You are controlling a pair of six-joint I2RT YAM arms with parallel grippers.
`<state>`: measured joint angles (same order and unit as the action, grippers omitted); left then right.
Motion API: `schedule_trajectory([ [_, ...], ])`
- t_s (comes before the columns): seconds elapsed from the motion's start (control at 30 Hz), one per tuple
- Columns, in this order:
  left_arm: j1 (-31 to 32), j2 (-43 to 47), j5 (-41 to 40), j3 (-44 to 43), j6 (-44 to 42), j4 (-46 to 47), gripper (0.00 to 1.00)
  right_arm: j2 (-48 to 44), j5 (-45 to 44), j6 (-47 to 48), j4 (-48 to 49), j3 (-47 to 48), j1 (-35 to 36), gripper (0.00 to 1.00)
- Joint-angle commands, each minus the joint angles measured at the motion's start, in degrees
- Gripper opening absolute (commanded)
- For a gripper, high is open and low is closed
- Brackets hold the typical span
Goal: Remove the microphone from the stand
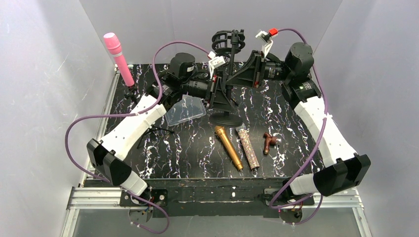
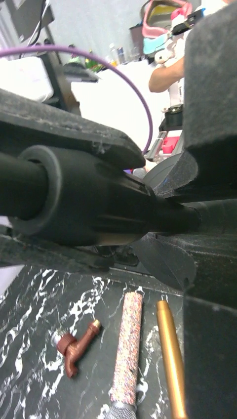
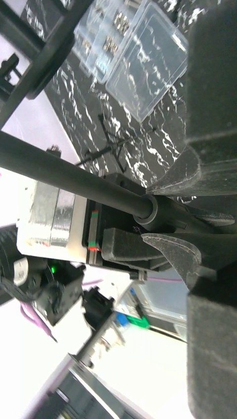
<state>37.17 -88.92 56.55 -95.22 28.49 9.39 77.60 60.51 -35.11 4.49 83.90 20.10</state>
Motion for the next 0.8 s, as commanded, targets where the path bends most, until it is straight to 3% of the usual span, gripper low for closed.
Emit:
schedule_trajectory([
  [0.0,-2.79,6.39,12.11,-0.17,6.32,7.73,0.00,1.09,17.84,5.88,7.04,5.18,-0.67,0.01],
  [0.17,-2.80,6.83,8.91,-5.32,-6.24,-8.14,0.00,0.52,14.44,13.19,-0.18,6.46,-0.80,0.02],
  [0.23,-2.81,6.91,4.08,-8.67,-13.69,-18.31,0.00,-0.13,6.66,20.99,-13.51,8.96,-0.76,0.25],
  [0.3,-2.80,7.12,-1.65,-10.67,-19.69,-24.87,0.00,-1.07,-0.42,23.41,-18.37,10.06,-0.77,0.39],
  [0.33,-2.80,7.21,-4.09,-11.16,-21.66,-26.72,0.00,-1.77,-3.63,23.63,-19.17,9.87,-0.74,0.44],
  [0.4,-2.80,7.27,-8.93,-11.68,-24.28,-28.59,0.00,-3.66,-9.29,21.84,-17.88,7.96,-0.69,0.63],
  [0.47,-2.80,6.93,-13.33,-12.38,-25.12,-28.92,0.00,-5.06,-13.49,18.21,-16.80,6.50,-0.67,0.72],
  [0.57,-2.76,5.74,-18.88,-13.78,-25.57,-29.05,0.00,-5.16,-17.97,12.51,-16.55,5.80,-0.63,0.78],
  [0.77,-0.70,3.17,-32.46,-16.52,-28.17,-29.83,0.00,-3.06,-21.96,2.95,-15.32,5.54,0.19,0.76],
])
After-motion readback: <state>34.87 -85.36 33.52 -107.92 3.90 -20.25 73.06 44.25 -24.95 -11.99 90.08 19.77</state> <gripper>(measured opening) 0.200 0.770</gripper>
